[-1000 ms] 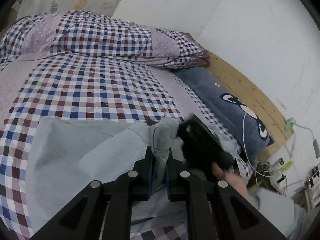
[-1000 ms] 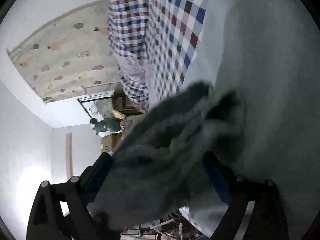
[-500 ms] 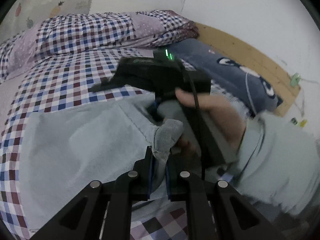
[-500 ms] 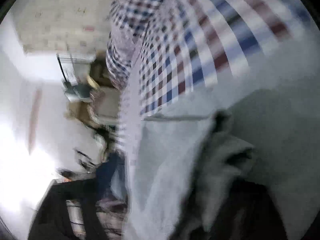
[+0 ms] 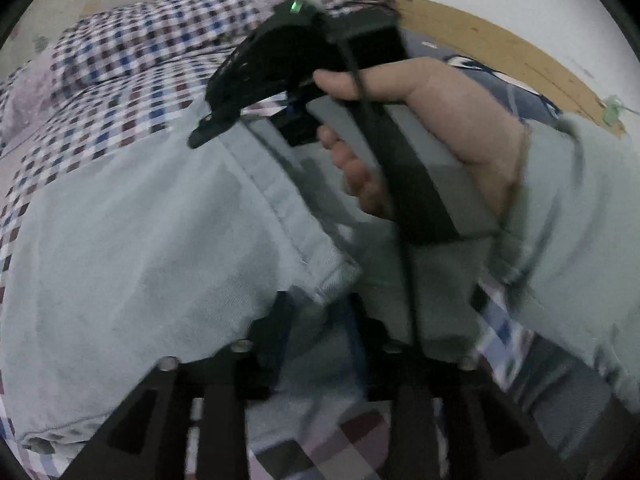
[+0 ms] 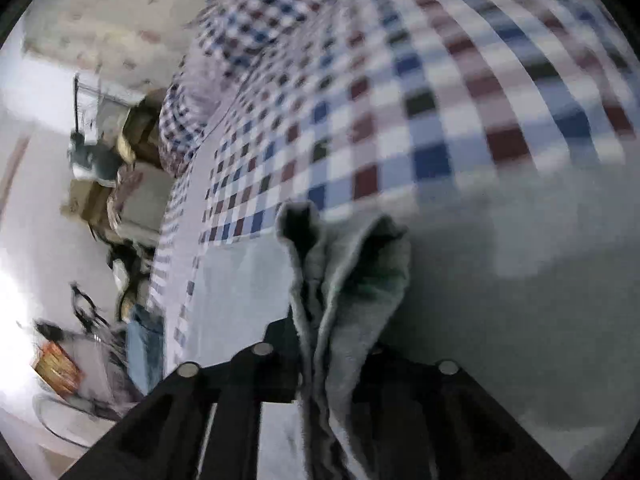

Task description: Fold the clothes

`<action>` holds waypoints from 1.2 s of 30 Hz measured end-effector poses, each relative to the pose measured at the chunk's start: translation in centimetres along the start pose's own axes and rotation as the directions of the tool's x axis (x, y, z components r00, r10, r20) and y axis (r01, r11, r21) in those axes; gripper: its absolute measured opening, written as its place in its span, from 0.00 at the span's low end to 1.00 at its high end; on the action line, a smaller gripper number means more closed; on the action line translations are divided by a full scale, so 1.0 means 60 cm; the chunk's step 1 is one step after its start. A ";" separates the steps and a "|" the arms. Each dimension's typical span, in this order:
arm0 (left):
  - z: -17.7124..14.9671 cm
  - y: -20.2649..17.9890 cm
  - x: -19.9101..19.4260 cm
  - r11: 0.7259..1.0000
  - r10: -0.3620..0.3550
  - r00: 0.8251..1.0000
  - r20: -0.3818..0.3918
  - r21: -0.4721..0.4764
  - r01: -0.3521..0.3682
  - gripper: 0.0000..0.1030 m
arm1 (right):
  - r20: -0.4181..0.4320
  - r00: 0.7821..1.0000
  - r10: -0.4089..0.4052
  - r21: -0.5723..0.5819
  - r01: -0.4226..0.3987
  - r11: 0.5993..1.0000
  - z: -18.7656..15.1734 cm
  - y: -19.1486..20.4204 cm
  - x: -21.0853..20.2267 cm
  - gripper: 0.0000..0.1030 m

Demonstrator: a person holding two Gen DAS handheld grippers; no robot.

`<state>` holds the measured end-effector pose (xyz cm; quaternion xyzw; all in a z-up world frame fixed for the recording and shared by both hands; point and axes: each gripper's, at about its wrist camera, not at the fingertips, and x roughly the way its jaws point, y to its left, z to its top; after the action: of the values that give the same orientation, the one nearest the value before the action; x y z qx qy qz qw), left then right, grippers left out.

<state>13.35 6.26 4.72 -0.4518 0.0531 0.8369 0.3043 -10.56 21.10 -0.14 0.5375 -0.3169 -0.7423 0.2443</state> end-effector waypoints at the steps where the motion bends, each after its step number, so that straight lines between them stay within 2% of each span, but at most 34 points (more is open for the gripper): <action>1: -0.002 -0.001 -0.005 1.000 -0.015 1.000 -0.002 0.004 0.015 0.52 | 0.012 1.000 0.005 0.000 -0.005 1.000 -0.002 -0.002 -0.013 0.35; 2: -0.005 -0.002 -0.012 0.999 -0.031 1.000 -0.002 0.008 0.031 0.58 | 0.025 1.000 0.011 -0.001 -0.011 1.000 -0.004 -0.005 -0.027 0.46; 4: -0.011 -0.003 -0.025 0.999 -0.046 0.999 0.001 0.020 0.046 0.66 | 0.050 0.998 0.023 -0.004 -0.022 1.000 -0.008 -0.009 -0.054 0.57; 5: -0.014 -0.002 -0.033 0.999 -0.042 0.999 0.007 0.026 0.041 0.67 | 0.044 0.999 0.027 -0.001 -0.027 1.000 -0.015 -0.014 -0.067 0.59; 10: -0.029 0.025 -0.071 1.000 -0.011 0.999 0.039 -0.024 0.012 0.67 | -0.011 1.000 0.019 -0.010 -0.019 1.000 -0.080 -0.033 -0.104 0.62; 14: -0.039 0.070 -0.112 0.991 0.002 0.997 0.077 -0.135 0.008 0.67 | -0.060 0.998 0.002 -0.033 -0.004 0.999 -0.137 -0.034 -0.114 0.62; 17: -0.050 0.110 -0.144 0.969 0.002 0.993 0.117 -0.245 0.027 0.67 | -0.092 0.995 -0.026 -0.056 0.021 0.998 -0.174 -0.028 -0.112 0.62; 20: -0.071 0.154 -0.175 0.928 0.007 0.987 0.159 -0.370 0.053 0.67 | -0.087 0.996 -0.036 -0.072 0.030 0.997 -0.197 -0.021 -0.119 0.62; 22: -0.091 0.181 -0.194 0.890 0.010 0.982 0.189 -0.449 0.077 0.67 | -0.076 0.996 -0.043 -0.088 0.037 0.995 -0.211 -0.019 -0.128 0.62; 24: -0.111 0.206 -0.209 0.847 0.016 0.976 0.216 -0.522 0.102 0.68 | -0.056 0.996 -0.065 -0.122 0.057 0.991 -0.219 -0.009 -0.127 0.51; 25: -0.120 0.218 -0.213 0.826 0.022 0.974 0.226 -0.553 0.110 0.67 | -0.047 0.995 -0.089 -0.136 0.082 0.987 -0.221 -0.004 -0.124 0.26; 27: -0.142 0.246 -0.221 0.783 0.037 0.969 0.244 -0.610 0.124 0.68 | -0.018 0.993 -0.120 -0.159 0.115 0.981 -0.232 0.009 -0.128 0.22; 29: -0.158 0.274 -0.230 0.737 0.063 0.964 0.257 -0.663 0.129 0.68 | 0.015 0.995 -0.097 -0.173 0.098 0.980 -0.248 0.026 -0.155 0.15; 32: -0.180 0.306 -0.236 0.682 0.102 0.957 0.271 -0.719 0.131 0.68 | 0.058 0.998 -0.002 -0.189 0.013 0.982 -0.275 0.057 -0.203 0.14; 34: -0.190 0.321 -0.242 0.659 0.135 0.955 0.265 -0.744 0.113 0.68 | 0.064 0.998 0.022 -0.188 -0.010 0.982 -0.289 0.061 -0.215 0.14; 36: -0.201 0.334 -0.251 0.642 0.167 0.954 0.247 -0.762 0.085 0.68 | 0.044 0.998 -0.039 -0.166 0.046 0.985 -0.297 0.045 -0.201 0.14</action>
<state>17.00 -21.29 5.80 -0.4063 -0.3410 0.8449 0.0698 10.16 24.06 5.65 0.5065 -0.2470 -0.7821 0.2661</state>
